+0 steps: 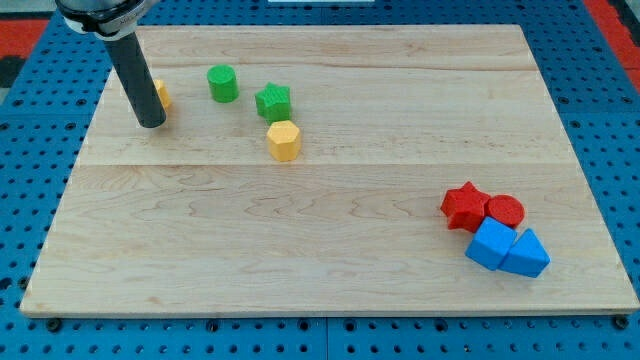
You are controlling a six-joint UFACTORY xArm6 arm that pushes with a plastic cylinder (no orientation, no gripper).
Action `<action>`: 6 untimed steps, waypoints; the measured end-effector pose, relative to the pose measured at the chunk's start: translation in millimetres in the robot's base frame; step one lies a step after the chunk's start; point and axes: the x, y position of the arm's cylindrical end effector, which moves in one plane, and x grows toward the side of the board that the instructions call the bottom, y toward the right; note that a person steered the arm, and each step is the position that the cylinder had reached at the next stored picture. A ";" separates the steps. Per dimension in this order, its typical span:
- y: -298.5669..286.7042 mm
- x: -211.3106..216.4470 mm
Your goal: Nudge the red blocks to the right
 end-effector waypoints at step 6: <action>467.1 121.5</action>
